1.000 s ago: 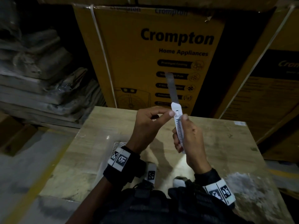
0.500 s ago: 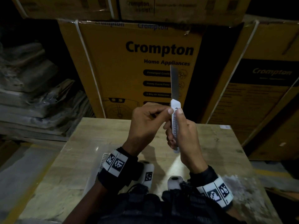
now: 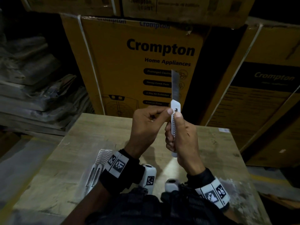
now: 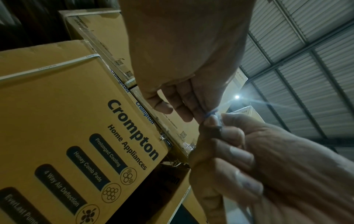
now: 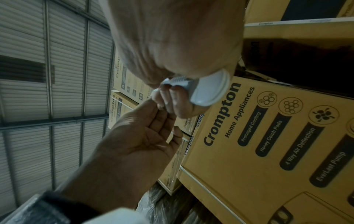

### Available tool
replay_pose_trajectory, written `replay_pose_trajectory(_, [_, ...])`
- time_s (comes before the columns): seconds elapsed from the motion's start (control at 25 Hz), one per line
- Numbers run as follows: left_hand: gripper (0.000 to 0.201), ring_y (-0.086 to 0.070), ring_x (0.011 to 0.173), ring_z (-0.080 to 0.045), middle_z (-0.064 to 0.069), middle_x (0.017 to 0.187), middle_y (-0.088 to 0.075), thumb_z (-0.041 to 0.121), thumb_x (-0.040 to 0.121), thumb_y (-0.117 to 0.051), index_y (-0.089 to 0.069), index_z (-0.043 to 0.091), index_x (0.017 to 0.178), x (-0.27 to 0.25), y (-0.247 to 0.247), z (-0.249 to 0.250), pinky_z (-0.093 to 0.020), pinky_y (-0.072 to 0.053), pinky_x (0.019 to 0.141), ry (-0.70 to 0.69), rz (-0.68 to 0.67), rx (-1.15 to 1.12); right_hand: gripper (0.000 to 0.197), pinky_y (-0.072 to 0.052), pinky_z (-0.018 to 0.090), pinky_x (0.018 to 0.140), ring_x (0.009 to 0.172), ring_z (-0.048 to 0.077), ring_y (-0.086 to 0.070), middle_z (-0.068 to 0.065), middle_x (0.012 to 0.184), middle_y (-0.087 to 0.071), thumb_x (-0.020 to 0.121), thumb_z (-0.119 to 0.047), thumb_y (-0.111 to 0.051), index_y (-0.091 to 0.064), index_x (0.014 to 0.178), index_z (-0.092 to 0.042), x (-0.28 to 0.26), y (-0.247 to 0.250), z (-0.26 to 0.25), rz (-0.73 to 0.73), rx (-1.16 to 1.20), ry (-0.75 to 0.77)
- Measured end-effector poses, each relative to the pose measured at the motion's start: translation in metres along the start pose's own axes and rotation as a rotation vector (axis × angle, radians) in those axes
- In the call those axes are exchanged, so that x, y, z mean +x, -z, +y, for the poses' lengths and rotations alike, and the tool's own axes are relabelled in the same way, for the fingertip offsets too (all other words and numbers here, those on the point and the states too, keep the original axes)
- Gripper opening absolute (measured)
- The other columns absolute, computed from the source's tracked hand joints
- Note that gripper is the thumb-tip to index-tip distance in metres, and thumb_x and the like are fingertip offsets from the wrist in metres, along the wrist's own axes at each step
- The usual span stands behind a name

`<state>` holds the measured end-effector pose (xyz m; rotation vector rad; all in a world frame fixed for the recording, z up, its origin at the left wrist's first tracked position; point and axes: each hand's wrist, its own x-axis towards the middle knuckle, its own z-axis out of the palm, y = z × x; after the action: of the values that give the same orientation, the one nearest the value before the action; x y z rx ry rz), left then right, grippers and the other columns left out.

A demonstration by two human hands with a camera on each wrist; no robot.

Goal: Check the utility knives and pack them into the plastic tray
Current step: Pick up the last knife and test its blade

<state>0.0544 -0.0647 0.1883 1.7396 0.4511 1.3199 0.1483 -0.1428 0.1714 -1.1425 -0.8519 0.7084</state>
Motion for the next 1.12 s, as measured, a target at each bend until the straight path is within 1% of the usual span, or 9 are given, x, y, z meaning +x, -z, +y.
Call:
replay_pose_trajectory(0.08, [0.011, -0.075, 0.074, -0.02, -0.009, 0.078, -0.077, 0.0, 0.092, -0.069, -0.079, 0.004, 0.09, -0.002, -0.002, 0.001, -0.025, -0.059, 0.067, 0.011, 0.031, -0.016, 0.05, -0.033, 0.022, 0.04, 0.036, 0.014, -0.037, 0.009, 0.051, -0.045, 0.104, -0.044, -0.041, -0.06, 0.076, -0.006, 0.0, 0.002, 0.002, -0.041, 0.022, -0.021])
replay_pose_trajectory(0.2, [0.008, -0.076, 0.076, -0.011, -0.004, 0.082, -0.079, 0.002, 0.091, -0.071, -0.079, 0.002, 0.094, -0.002, -0.004, -0.001, -0.02, -0.057, 0.068, 0.027, 0.065, -0.002, 0.051, -0.037, 0.023, 0.041, 0.039, 0.015, -0.043, 0.009, 0.053, -0.051, 0.103, -0.048, -0.039, -0.062, 0.08, -0.009, 0.0, 0.005, 0.003, -0.077, 0.008, -0.061])
replay_pose_trajectory(0.32, [0.009, -0.077, 0.085, -0.013, -0.003, 0.089, -0.08, 0.005, 0.091, -0.073, -0.08, 0.003, 0.096, -0.003, -0.004, -0.004, -0.029, -0.06, 0.074, 0.048, 0.077, 0.013, 0.053, -0.036, 0.023, 0.041, 0.039, 0.016, -0.043, 0.009, 0.052, -0.05, 0.102, -0.051, -0.04, -0.062, 0.077, -0.009, -0.001, 0.006, 0.002, -0.055, -0.034, -0.073])
replay_pose_trajectory(0.56, [0.009, -0.077, 0.087, -0.018, -0.003, 0.091, -0.08, 0.005, 0.091, -0.072, -0.08, 0.005, 0.097, -0.003, -0.009, -0.001, -0.044, -0.062, 0.077, 0.031, 0.07, 0.01, 0.053, -0.033, 0.02, 0.04, 0.034, 0.015, -0.037, 0.011, 0.047, -0.043, 0.106, -0.038, -0.042, -0.056, 0.067, -0.005, 0.0, 0.006, -0.001, 0.01, -0.039, 0.048])
replay_pose_trajectory(0.72, [0.009, -0.077, 0.085, -0.019, -0.004, 0.09, -0.08, 0.004, 0.092, -0.071, -0.079, 0.004, 0.097, -0.003, -0.009, -0.001, -0.044, -0.062, 0.075, 0.031, 0.085, 0.008, 0.047, -0.031, 0.019, 0.04, 0.036, 0.011, -0.037, 0.007, 0.049, -0.044, 0.107, -0.033, -0.042, -0.058, 0.072, -0.006, -0.003, 0.005, 0.002, 0.014, -0.027, 0.026])
replay_pose_trajectory(0.84, [0.01, -0.077, 0.08, -0.017, -0.005, 0.087, -0.08, 0.002, 0.092, -0.071, -0.079, 0.006, 0.097, -0.004, -0.009, 0.0, -0.04, -0.062, 0.07, 0.033, 0.11, -0.034, 0.043, -0.031, 0.021, 0.041, 0.041, 0.013, -0.037, 0.005, 0.053, -0.044, 0.104, -0.04, -0.043, -0.059, 0.08, -0.008, -0.006, 0.003, 0.001, -0.048, 0.025, -0.013])
replay_pose_trajectory(0.92, [0.012, -0.076, 0.076, -0.019, -0.005, 0.084, -0.08, 0.002, 0.092, -0.071, -0.079, 0.011, 0.095, -0.005, -0.007, 0.0, -0.046, -0.06, 0.066, 0.049, 0.131, -0.052, 0.044, -0.035, 0.023, 0.043, 0.043, 0.016, -0.041, 0.006, 0.055, -0.049, 0.101, -0.046, -0.042, -0.061, 0.086, -0.009, -0.008, 0.004, 0.001, -0.094, 0.029, -0.049])
replay_pose_trajectory(1.0, [0.012, -0.076, 0.076, -0.029, -0.005, 0.086, -0.08, 0.004, 0.092, -0.071, -0.079, 0.013, 0.096, -0.006, -0.004, 0.001, -0.055, -0.057, 0.064, 0.053, 0.135, -0.045, 0.048, -0.037, 0.024, 0.043, 0.043, 0.017, -0.045, 0.008, 0.056, -0.052, 0.101, -0.051, -0.041, -0.063, 0.088, -0.01, -0.01, 0.004, 0.0, -0.103, -0.005, -0.106])
replay_pose_trajectory(1.12, [0.01, -0.077, 0.079, -0.034, -0.005, 0.089, -0.081, 0.006, 0.092, -0.072, -0.079, 0.009, 0.098, -0.009, -0.003, 0.0, -0.061, -0.056, 0.066, 0.064, 0.151, -0.054, 0.053, -0.03, 0.02, 0.04, 0.039, 0.015, -0.038, 0.005, 0.05, -0.045, 0.102, -0.051, -0.04, -0.062, 0.079, -0.009, -0.014, 0.003, -0.002, -0.055, -0.024, -0.148])
